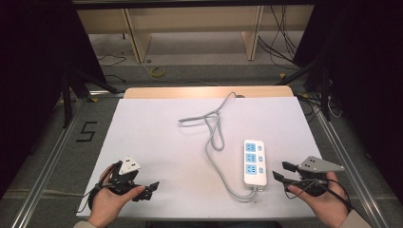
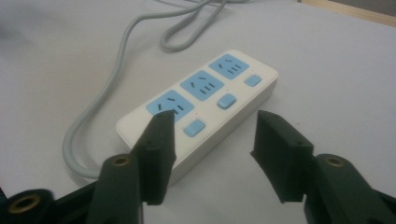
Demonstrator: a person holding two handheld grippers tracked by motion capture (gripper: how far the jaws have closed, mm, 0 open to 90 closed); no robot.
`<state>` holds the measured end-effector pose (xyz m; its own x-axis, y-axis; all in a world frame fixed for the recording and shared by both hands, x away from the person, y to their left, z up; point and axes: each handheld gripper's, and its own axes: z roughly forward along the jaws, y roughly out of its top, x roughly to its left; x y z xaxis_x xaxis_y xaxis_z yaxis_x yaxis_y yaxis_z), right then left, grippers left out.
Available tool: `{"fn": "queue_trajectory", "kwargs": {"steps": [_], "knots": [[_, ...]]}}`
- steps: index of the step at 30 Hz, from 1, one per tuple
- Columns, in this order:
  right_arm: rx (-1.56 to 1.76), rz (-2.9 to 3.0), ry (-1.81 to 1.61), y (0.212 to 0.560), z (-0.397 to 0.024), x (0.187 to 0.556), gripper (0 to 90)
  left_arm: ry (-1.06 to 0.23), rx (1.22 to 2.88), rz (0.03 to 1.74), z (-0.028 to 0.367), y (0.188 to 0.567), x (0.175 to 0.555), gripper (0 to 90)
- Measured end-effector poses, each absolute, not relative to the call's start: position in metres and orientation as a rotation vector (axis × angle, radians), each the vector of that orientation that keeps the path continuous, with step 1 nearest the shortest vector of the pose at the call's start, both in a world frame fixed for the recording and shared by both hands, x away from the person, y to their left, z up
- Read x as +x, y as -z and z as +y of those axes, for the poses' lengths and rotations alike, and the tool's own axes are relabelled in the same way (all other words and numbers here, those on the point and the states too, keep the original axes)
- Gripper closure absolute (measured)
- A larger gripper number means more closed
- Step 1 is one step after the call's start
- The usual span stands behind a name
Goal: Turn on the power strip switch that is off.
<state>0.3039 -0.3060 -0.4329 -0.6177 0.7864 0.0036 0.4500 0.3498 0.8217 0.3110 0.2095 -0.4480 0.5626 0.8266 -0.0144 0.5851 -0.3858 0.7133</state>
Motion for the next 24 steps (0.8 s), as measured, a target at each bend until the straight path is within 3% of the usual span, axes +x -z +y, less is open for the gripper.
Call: {"fn": "queue_trajectory", "kwargs": {"steps": [4,5,11,24], "knots": [[1.068,2.237,-1.142,0.4314,-0.3062,0.3032,60.6,-0.454,2.127,1.121,0.2085,0.4474,0.3110,1.7],[1.062,2.239,-1.126,0.4301,-0.3066,0.3028,68.8,-0.454,2.132,1.120,0.2078,0.4477,0.3109,2.1],[1.045,2.264,-1.099,0.4267,-0.3068,0.3033,89.7,-0.463,2.138,1.114,0.2060,0.4483,0.3119,2.8],[1.033,2.298,-1.078,0.4229,-0.3026,0.3092,90.0,-0.466,2.143,1.114,0.2049,0.4483,0.3129,3.6]]}}
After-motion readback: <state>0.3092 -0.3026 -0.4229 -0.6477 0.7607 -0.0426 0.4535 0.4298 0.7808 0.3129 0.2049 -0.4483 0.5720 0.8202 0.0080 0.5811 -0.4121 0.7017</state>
